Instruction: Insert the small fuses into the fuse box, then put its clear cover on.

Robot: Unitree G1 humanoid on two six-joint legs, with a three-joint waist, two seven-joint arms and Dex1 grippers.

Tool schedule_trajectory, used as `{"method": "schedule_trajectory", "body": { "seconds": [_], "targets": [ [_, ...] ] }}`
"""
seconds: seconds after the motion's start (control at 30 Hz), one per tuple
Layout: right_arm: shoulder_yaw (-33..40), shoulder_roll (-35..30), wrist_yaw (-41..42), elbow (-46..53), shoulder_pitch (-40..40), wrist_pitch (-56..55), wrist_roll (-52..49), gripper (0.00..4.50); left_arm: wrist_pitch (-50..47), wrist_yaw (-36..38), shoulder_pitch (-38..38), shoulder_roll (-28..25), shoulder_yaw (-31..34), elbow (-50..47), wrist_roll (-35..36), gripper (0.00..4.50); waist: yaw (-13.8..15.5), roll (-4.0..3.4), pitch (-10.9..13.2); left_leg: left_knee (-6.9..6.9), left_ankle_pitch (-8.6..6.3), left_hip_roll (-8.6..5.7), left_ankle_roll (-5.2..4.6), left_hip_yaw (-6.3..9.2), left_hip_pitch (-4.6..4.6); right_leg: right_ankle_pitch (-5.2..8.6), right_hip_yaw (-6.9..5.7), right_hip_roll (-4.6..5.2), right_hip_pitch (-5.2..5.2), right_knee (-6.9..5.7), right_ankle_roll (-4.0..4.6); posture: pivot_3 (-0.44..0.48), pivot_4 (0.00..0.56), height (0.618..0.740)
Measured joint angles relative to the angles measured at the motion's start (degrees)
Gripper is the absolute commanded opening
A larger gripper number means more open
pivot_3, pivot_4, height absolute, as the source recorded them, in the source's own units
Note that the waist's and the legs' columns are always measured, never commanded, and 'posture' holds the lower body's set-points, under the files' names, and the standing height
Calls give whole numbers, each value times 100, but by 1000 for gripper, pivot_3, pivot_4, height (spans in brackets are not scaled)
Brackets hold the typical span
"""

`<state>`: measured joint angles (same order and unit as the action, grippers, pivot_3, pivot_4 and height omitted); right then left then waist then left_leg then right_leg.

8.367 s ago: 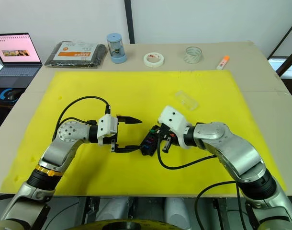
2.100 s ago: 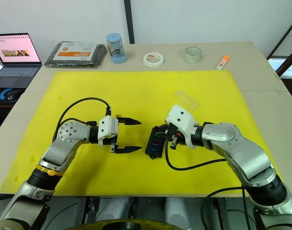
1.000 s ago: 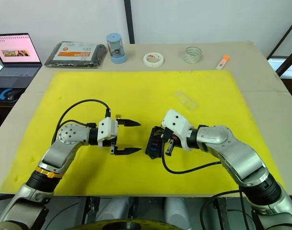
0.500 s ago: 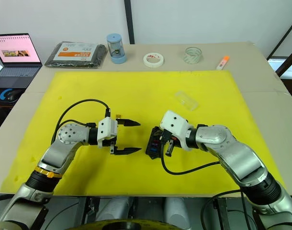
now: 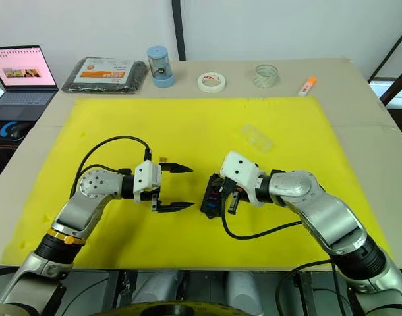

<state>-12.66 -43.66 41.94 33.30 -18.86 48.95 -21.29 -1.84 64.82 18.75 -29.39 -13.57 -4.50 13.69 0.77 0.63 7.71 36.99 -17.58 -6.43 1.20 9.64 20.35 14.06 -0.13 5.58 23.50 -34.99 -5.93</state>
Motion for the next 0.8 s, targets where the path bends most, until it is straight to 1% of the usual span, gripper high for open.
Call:
{"method": "schedule_trajectory", "body": {
  "seconds": [0.07, 0.13, 0.27, 0.37, 0.4, 0.47, 0.6, 0.67, 0.73, 0.77, 0.8],
  "targets": [
    [368, 74, -3, -7, 10, -5, -166, 33, -63, 7, 11, -32, 134, -113, 169, 4500, -3, -2, 1, 0, 0, 0, 0, 0, 1, 0, 0, 0, 3, -1, 0, 0, 150, 740],
    [827, 117, -5, 4, -13, 18, -388, 33, -205, 28, 63, -187, 266, -227, 316, 4500, -2, -2, 1, 0, 0, 0, 0, 0, 1, 0, 0, 0, 2, -1, 0, 0, 150, 740],
    [1344, -19, 125, 13, -50, 0, -658, 33, -456, 64, 191, -461, 541, -291, 505, 4500, -3, -2, 2, -1, 0, 0, -1, 0, 1, 0, 0, -1, 1, 0, 0, 0, 150, 740],
    [1612, -294, 328, -13, 45, -476, -583, 624, -716, 99, 227, -818, 837, -279, 645, 4500, -5, -4, 3, -2, -1, 0, -1, -1, 1, 0, -1, -2, 3, 0, 0, 0, 150, 740],
    [1693, -373, 383, -66, 123, -710, -508, 922, -827, 95, 233, -954, 979, -238, 708, 4500, -5, -3, 3, -2, -1, 1, -1, -1, 0, 0, -2, -3, 3, 0, 0, 0, 150, 740],
    [1905, -532, 463, -297, 393, -1179, -290, 1609, -918, 41, 244, -1197, 1391, -12, 814, 4500, -4, -3, 3, -1, -1, 1, -2, -2, -1, 0, -3, -4, 2, 0, -1, 0, 150, 740],
    [2254, -542, 504, -805, 805, -1899, 27, 2967, -841, -104, 225, -1533, 1990, 573, 819, 4500, -9, -5, 5, -2, -1, 1, -1, -4, -1, 0, -2, -3, 4, -1, -1, 0, 150, 740],
    [2421, -536, 560, -953, 1038, -2317, 112, 3611, -720, -119, -1, -1762, 2295, 919, 805, 4500, -27, -6, 5, -9, -1, 3, -1, -4, -3, 1, 0, -4, 6, -1, 0, 0, 150, 740],
    [2480, -531, 601, -1067, 1179, -2504, 163, 4317, -671, -135, -207, -1854, 2489, 1125, 794, 4500, -22, -8, 6, -9, 0, 4, 0, -4, -3, 1, 0, -3, 6, -1, 0, 0, 150, 740],
    [2478, -494, 635, -1096, 1188, -2547, 144, 4474, -679, -150, -279, -1862, 2539, 1165, 798, 4500, -10, -9, 8, -7, 1, 4, 1, -4, -1, 0, 0, -2, 5, -1, 0, 0, 150, 740],
    [2458, -441, 663, -1077, 1168, -2554, 66, 4474, -758, -181, -303, -1858, 2560, 1165, 819, 4500, -6, -9, 8, -3, 1, 4, 2, -3, -1, 0, 0, -2, 3, -2, 0, 0, 150, 740]
  ]
}}
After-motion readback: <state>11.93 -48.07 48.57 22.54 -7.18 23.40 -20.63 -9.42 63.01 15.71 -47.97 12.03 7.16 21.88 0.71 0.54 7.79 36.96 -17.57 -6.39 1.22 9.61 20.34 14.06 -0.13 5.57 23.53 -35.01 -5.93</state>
